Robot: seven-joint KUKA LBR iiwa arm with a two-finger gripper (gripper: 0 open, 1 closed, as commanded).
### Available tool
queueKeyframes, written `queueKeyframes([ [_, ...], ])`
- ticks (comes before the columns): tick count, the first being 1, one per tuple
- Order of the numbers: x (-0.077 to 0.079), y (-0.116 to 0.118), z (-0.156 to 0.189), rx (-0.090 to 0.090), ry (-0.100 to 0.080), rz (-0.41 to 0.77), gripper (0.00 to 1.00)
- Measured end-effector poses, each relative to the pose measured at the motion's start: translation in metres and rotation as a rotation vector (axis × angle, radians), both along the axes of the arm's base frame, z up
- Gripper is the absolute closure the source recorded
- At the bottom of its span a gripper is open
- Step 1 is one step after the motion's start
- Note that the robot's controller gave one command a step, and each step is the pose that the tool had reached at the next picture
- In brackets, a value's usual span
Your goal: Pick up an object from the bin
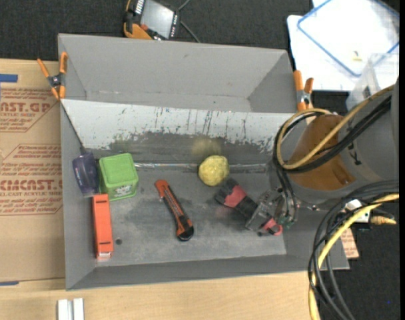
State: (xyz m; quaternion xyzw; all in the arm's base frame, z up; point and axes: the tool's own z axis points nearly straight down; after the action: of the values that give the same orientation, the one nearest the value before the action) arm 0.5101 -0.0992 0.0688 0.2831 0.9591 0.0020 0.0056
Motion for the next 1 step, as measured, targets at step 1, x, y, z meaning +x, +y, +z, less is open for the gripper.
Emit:
queueKeyframes([
  [1, -0.0007, -0.0002, 0.0001, 0.000, 0.001, -0.003, 1.00],
])
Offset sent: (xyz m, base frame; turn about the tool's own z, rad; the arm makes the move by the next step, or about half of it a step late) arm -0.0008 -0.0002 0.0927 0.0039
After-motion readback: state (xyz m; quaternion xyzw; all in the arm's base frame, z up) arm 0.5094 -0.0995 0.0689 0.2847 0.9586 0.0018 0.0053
